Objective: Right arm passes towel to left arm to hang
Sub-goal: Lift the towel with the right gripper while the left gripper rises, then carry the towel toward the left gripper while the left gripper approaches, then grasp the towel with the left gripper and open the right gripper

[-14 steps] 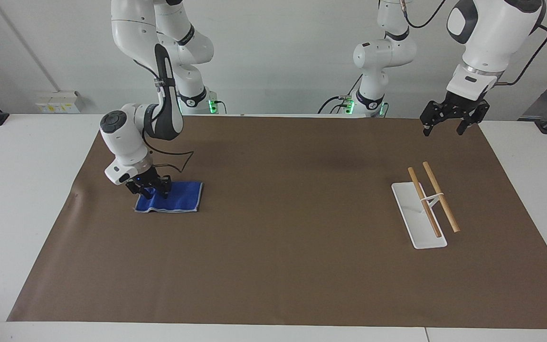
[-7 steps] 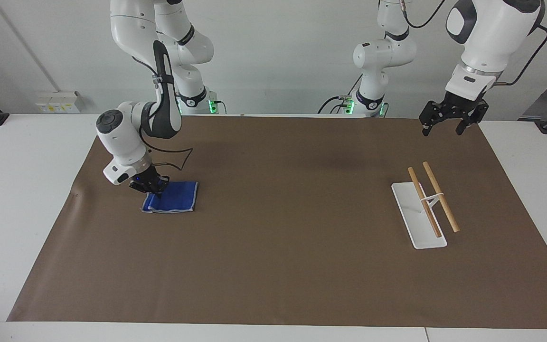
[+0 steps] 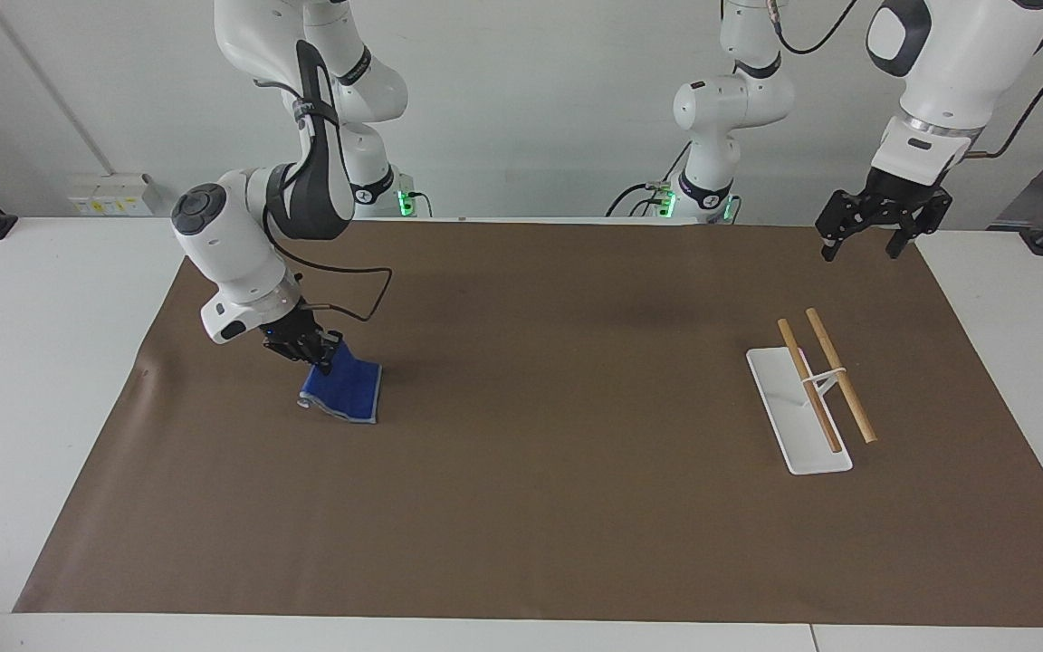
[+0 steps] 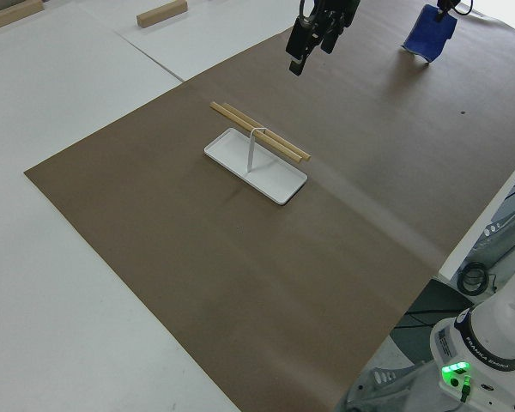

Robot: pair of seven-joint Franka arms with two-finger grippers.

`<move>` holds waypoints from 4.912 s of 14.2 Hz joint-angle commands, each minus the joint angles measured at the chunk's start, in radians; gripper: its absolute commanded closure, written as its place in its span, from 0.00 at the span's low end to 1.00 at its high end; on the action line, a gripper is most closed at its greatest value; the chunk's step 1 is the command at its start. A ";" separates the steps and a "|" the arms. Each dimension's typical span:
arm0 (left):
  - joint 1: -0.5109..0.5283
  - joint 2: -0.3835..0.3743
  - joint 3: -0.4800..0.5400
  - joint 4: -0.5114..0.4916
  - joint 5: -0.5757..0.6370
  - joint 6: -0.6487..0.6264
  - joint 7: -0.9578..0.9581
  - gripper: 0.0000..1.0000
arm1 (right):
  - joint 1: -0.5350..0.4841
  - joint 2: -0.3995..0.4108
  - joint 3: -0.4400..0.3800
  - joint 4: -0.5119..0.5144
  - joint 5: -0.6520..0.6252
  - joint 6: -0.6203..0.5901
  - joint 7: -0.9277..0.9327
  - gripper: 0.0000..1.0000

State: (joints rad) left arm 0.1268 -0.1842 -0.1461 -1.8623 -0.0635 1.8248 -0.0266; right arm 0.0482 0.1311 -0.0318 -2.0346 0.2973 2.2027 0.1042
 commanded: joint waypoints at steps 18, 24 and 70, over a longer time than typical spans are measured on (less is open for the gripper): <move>-0.010 0.071 -0.475 -0.242 -0.366 0.821 -1.520 0.00 | 0.011 0.002 0.400 0.010 1.252 0.385 0.202 1.00; -0.012 0.121 -0.558 -0.310 -0.366 0.878 -1.524 0.00 | 0.093 0.016 0.400 0.059 1.408 0.463 0.227 1.00; 0.051 0.255 -0.021 -0.270 -0.360 0.999 -0.740 1.00 | -0.162 0.022 0.369 -0.061 0.114 0.520 -0.146 0.00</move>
State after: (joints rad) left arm 0.1755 0.0746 -0.1859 -2.1399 -0.4143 2.8477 -0.7878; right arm -0.1019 0.1679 0.3431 -2.0877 0.4721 2.7530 -0.0237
